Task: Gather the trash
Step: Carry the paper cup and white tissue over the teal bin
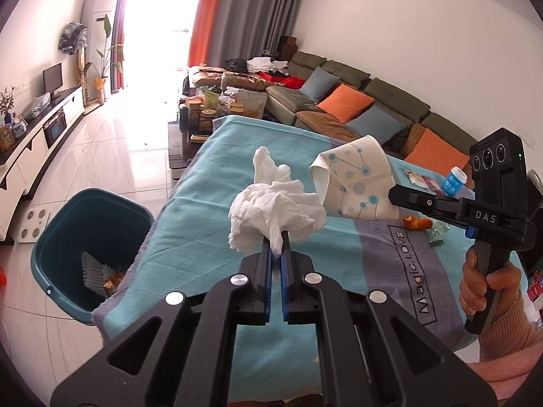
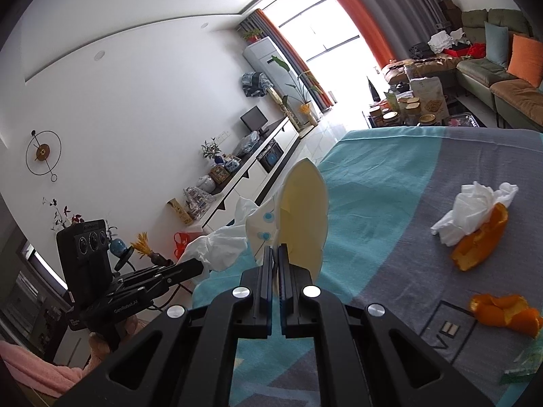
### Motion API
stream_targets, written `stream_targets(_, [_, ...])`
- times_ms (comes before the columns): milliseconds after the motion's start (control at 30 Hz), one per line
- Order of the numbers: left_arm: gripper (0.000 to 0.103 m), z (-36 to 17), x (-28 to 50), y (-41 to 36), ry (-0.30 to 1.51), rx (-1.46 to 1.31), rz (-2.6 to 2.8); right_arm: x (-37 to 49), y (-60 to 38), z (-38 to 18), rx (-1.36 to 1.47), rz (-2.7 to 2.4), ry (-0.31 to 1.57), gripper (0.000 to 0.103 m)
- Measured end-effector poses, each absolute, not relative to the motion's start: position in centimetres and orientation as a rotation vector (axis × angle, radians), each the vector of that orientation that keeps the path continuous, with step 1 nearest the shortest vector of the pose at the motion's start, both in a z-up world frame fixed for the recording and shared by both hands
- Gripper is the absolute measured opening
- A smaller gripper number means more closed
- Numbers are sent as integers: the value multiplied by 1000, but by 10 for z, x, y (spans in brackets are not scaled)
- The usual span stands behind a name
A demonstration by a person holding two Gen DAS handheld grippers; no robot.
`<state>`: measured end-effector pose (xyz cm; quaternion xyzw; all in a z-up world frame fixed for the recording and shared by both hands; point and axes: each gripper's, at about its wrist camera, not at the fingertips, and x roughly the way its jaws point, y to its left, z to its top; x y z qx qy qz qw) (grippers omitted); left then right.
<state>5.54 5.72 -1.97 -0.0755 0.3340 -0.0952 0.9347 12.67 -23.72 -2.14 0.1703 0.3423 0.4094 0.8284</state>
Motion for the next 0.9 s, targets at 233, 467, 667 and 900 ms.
stream_targets(233, [5,-17,53,74,674,-172,-158,130,-219,-22,347,908,749,2])
stream_targets(467, [5,-17,49,89,671,-188,-120,134,-200,-20,330,941,768,2])
stream_targets(667, [5,-17,47,104,665,-207,-85,136,-184,-19,315,965,782,2])
stream_targets(900, [5,-16,43,121,661,-223,-43,139,-163,-16,287,994,798,2])
